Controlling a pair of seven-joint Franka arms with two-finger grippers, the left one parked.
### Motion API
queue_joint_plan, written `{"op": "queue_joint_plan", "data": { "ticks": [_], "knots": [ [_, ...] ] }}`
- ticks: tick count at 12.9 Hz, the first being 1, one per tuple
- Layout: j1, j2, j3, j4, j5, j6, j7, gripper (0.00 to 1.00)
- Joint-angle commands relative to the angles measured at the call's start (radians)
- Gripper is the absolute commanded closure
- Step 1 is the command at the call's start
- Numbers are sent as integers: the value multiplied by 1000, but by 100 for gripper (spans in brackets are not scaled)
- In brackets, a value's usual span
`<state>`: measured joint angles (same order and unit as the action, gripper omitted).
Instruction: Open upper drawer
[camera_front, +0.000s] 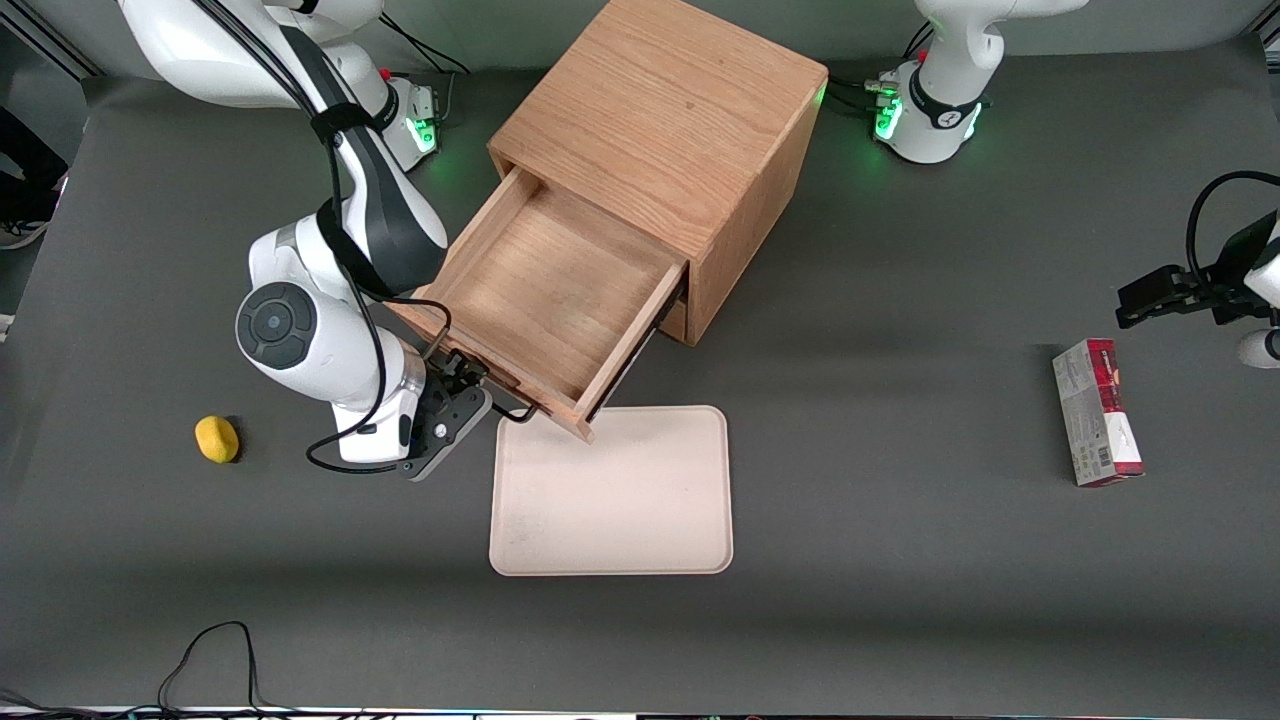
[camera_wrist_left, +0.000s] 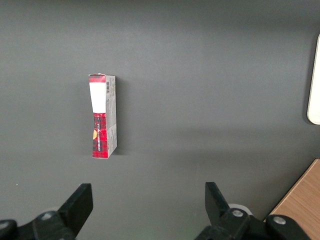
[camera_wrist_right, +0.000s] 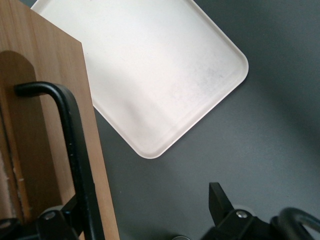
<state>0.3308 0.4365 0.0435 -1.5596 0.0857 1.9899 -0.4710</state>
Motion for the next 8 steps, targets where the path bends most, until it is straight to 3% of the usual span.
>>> {"op": "queue_joint_plan", "data": {
  "ticks": [1, 6, 8],
  "knots": [
    [-4, 8, 2, 99, -12, -89, 0, 0],
    [-42, -16, -1, 335, -15, -316, 58, 0],
    [-58, -76, -55, 343, -15, -336, 150, 0]
  ]
}}
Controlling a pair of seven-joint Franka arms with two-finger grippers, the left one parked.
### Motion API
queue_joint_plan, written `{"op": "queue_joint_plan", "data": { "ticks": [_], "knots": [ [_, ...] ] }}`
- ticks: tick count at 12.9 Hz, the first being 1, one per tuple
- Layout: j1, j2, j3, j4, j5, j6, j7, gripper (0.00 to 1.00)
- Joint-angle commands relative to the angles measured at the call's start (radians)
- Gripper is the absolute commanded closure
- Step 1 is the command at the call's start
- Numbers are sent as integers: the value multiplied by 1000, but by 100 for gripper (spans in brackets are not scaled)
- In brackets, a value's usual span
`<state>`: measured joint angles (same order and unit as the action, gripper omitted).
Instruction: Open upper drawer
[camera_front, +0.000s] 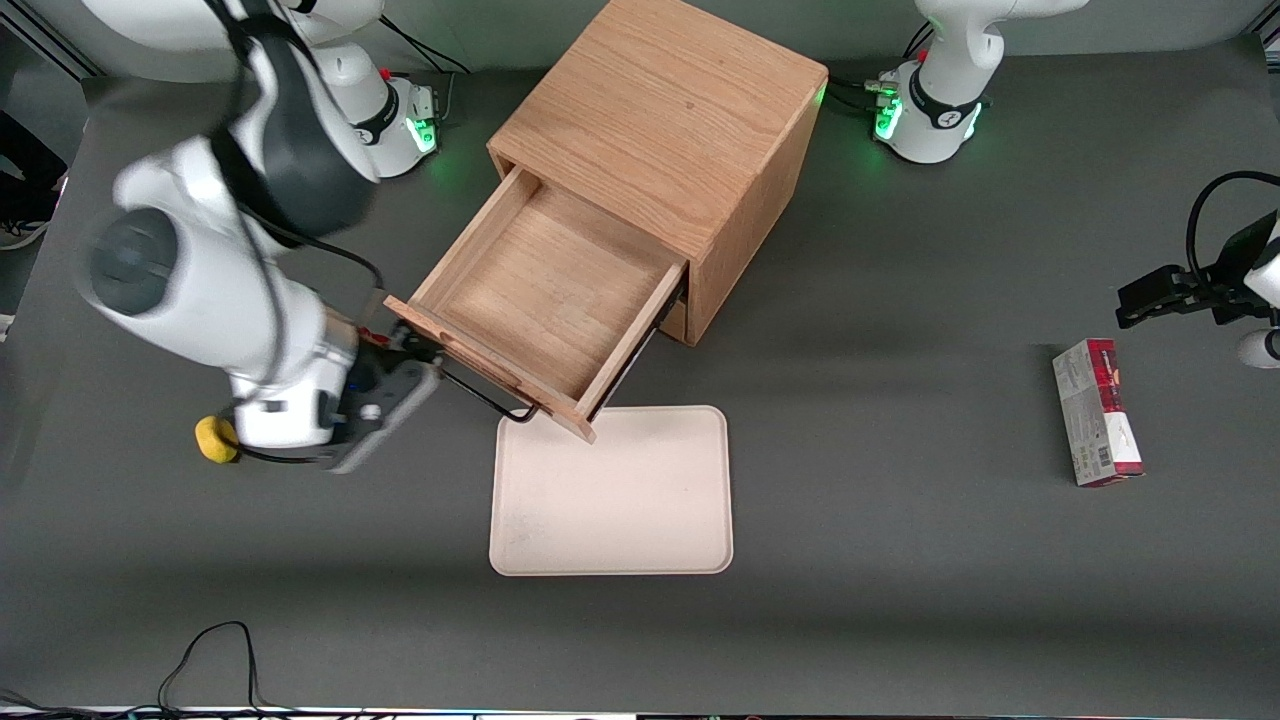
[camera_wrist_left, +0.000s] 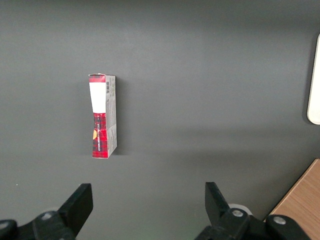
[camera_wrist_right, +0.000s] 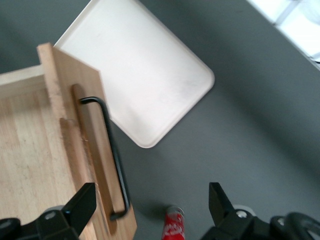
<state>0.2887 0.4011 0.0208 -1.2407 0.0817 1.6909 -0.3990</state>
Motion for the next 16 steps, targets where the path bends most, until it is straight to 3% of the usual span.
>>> {"op": "queue_joint_plan", "data": {
  "ticks": [1, 4, 9, 12, 16],
  "knots": [
    [-16, -69, -63, 21, -11, -59, 133, 0],
    [-14, -131, -145, 10, -11, -169, 371, 0],
    [-11, -195, -295, -77, 0, -169, 385, 0],
    [-43, -304, -286, -259, -20, -30, 384, 0],
    [-203, -367, -130, -350, -46, 16, 384, 0]
  ]
}}
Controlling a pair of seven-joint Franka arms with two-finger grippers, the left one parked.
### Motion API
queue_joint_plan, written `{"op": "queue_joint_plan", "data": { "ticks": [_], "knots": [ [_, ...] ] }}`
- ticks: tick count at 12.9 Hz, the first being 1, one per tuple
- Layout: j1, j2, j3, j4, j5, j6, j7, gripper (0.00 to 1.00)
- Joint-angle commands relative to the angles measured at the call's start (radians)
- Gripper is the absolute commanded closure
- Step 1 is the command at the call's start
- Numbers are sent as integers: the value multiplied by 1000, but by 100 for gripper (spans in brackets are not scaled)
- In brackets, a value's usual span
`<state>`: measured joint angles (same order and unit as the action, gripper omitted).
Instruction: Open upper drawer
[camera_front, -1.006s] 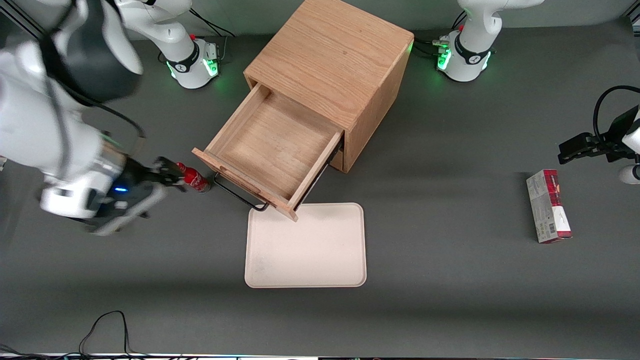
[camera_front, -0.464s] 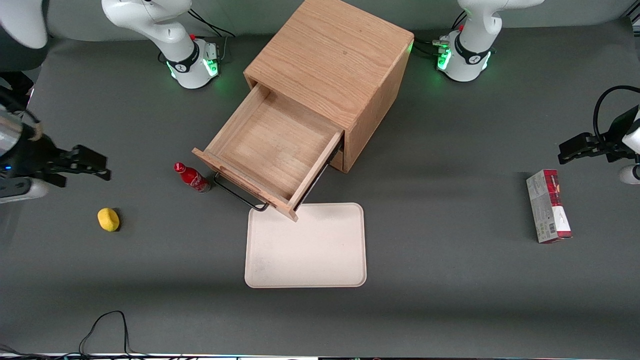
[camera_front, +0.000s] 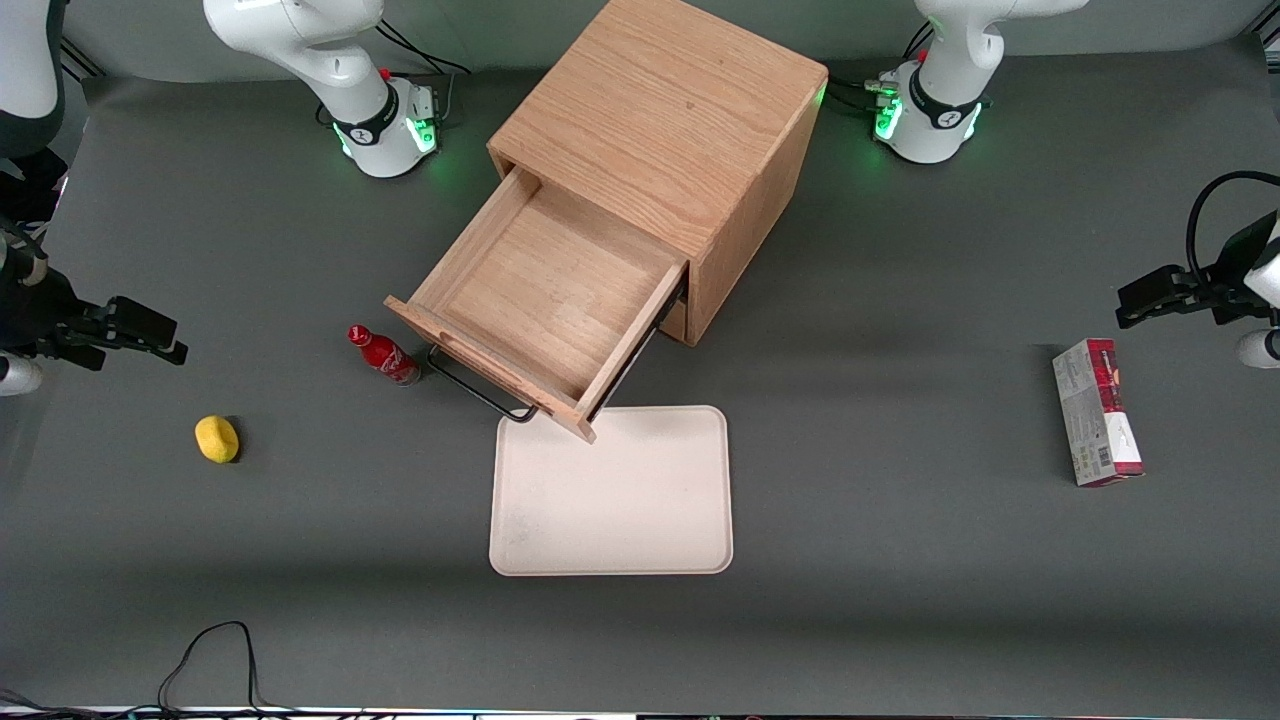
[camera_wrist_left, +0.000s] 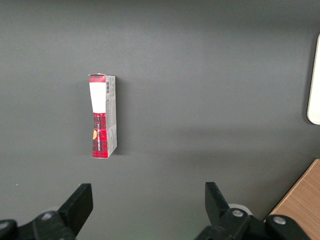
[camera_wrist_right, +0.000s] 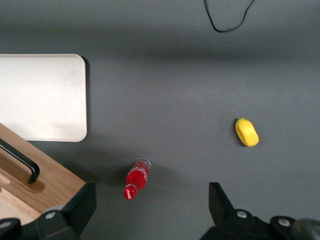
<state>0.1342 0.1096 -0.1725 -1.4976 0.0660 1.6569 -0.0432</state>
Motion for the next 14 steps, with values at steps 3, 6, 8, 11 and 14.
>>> {"op": "queue_joint_plan", "data": {
  "ticks": [3, 6, 8, 11, 14],
  "knots": [
    [-103, -94, 126, -115, -35, 61, 26, 0],
    [-113, -87, 139, -86, -81, 26, 23, 0],
    [-194, -88, 224, -79, -81, -9, 25, 0],
    [-186, -90, 226, -78, -95, -12, 26, 0],
    [-186, -88, 223, -79, -95, -20, 25, 0]
  ]
}}
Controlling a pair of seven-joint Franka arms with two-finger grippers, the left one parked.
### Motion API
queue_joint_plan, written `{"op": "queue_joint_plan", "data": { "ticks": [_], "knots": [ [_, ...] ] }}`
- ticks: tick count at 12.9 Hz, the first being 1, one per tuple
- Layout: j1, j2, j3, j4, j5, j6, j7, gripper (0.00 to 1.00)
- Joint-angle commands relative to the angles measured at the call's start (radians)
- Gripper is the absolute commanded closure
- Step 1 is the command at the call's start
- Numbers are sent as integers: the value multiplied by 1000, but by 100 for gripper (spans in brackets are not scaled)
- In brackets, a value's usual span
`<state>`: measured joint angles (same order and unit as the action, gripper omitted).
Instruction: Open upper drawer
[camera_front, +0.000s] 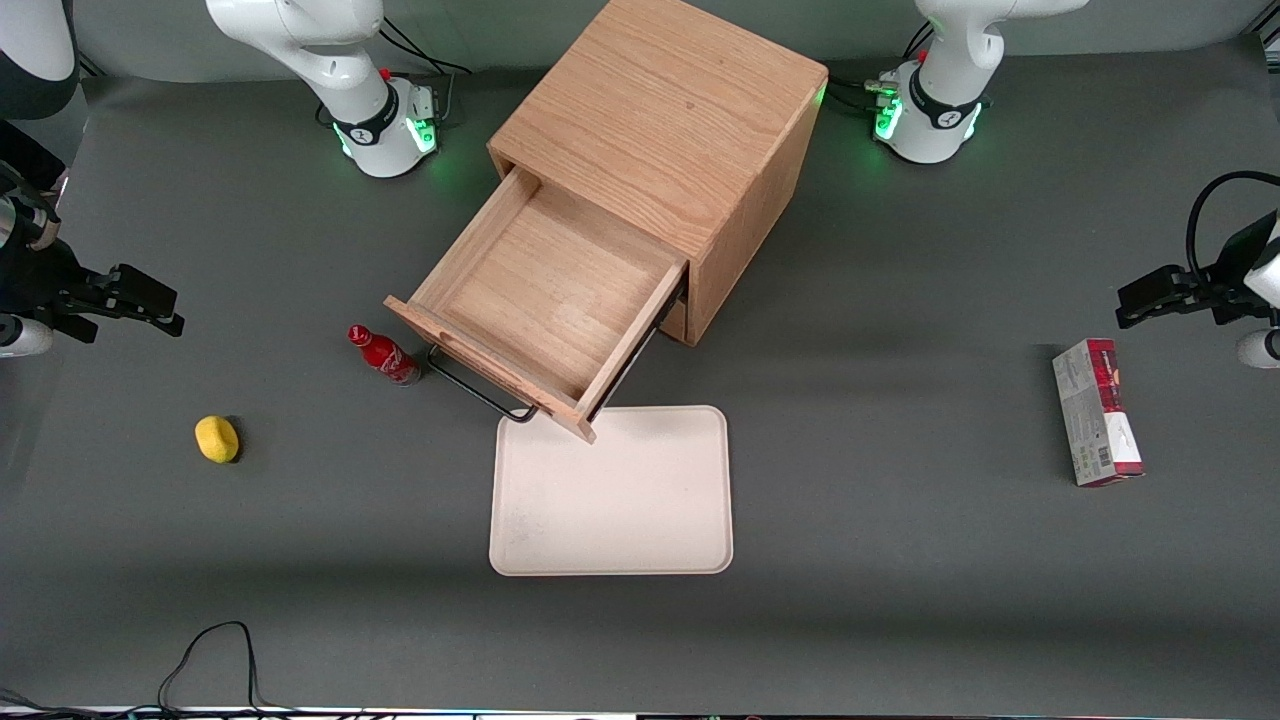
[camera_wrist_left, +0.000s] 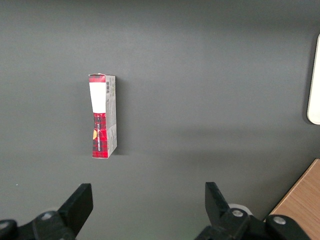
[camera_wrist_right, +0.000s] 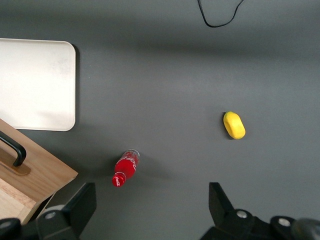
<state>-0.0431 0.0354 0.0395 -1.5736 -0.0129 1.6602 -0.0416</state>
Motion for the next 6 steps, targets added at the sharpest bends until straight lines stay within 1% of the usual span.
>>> {"op": "queue_joint_plan", "data": {
  "ticks": [1, 2, 3, 6],
  "knots": [
    [-9, -14, 10, -2, -16, -36, 25, 0],
    [5, -14, -1, -3, -16, -36, 26, 0],
    [31, -12, -35, -2, -16, -36, 26, 0],
    [39, -12, -41, -2, -16, -36, 28, 0]
  ]
}}
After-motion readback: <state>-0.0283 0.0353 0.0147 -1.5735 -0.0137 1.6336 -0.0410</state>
